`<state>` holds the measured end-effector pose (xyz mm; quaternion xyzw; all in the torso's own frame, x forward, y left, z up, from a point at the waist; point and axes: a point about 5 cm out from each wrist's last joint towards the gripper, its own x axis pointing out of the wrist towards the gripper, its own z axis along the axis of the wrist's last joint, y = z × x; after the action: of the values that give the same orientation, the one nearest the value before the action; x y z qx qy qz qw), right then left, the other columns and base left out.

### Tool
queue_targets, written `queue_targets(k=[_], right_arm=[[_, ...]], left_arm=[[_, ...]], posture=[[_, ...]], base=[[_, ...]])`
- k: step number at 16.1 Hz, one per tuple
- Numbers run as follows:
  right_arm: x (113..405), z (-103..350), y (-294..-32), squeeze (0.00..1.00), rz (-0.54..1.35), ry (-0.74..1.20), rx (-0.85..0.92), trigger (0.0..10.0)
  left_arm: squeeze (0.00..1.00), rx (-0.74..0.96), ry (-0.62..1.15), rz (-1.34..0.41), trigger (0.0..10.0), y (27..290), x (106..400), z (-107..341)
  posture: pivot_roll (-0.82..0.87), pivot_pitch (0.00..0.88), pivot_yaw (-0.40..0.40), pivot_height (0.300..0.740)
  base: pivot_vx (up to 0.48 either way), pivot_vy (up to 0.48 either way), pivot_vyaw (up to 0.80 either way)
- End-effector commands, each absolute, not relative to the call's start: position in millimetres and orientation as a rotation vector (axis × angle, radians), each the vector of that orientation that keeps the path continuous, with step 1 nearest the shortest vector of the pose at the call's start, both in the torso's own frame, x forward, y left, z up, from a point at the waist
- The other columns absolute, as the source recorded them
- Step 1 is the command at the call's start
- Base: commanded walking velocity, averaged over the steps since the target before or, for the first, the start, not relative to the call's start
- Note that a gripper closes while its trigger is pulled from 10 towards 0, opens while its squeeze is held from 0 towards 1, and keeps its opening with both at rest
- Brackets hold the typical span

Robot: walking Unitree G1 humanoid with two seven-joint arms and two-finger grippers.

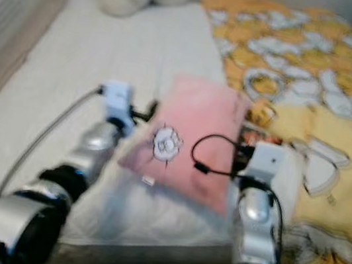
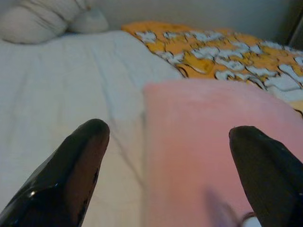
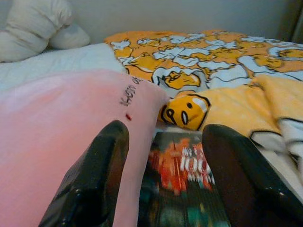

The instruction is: Clean up the room

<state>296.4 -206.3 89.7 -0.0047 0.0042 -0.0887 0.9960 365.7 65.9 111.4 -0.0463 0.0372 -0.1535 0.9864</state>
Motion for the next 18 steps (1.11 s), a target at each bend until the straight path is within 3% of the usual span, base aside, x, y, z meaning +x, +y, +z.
queue_targets(k=[1, 2, 5, 9, 12, 13, 15, 18], right_arm=[[300.3, 92.7, -205.2, 0.00, -0.180, 0.009, 0.007, 10.0], [300.2, 92.8, -205.9, 0.00, -0.183, 0.009, 0.010, 10.0], [302.8, 72.7, -218.2, 0.00, -0.241, 0.160, 0.302, 10.0], [297.5, 59.6, -224.8, 0.00, -0.243, 0.230, 0.365, 10.0], [294.0, 66.7, -230.1, 0.00, -0.263, 0.190, 0.291, 10.0], [287.1, 81.7, -239.1, 0.00, -0.312, 0.104, 0.138, 10.0], [274.5, 89.8, -246.5, 0.00, -0.361, 0.061, 0.034, 10.0], [241.6, 70.6, -258.0, 0.00, -0.382, 0.175, -0.001, 10.0]], left_arm=[[0.00, -0.064, 0.059, -0.300, 10.0, 71.9, 373.0, 122.1], [0.00, -0.060, 0.063, -0.295, 10.0, 72.5, 373.9, 122.8], [0.00, -0.055, 0.179, -0.417, 10.0, 66.7, 379.3, 124.1], [0.00, -0.109, 0.303, -0.553, 10.0, 61.5, 379.2, 122.7], [0.00, -0.139, 0.301, -0.561, 10.0, 59.2, 380.8, 127.1], [0.00, -0.114, 0.288, -0.572, 10.0, 55.0, 380.6, 128.7], [0.00, -0.076, 0.283, -0.576, 10.0, 52.1, 378.6, 125.8], [0.00, -0.033, 0.357, -0.602, 10.0, 51.8, 367.9, 104.4]], posture=[[-0.07, 0.000, 0.051, 0.740], [-0.07, 0.000, 0.050, 0.740], [-0.06, 0.000, 0.047, 0.740], [-0.06, 0.000, 0.055, 0.740], [-0.06, 0.000, 0.055, 0.740], [-0.08, 0.000, 0.053, 0.740], [-0.09, 0.000, 0.051, 0.740], [-0.11, 0.000, 0.052, 0.740]], base=[[0.000, 0.000, 0.00], [0.000, 0.000, 0.00], [0.000, 0.000, 0.00], [0.000, 0.000, 0.00], [0.000, 0.000, 0.00], [0.000, 0.000, 0.00], [0.000, 0.000, 0.00], [0.000, 0.000, 0.00]])
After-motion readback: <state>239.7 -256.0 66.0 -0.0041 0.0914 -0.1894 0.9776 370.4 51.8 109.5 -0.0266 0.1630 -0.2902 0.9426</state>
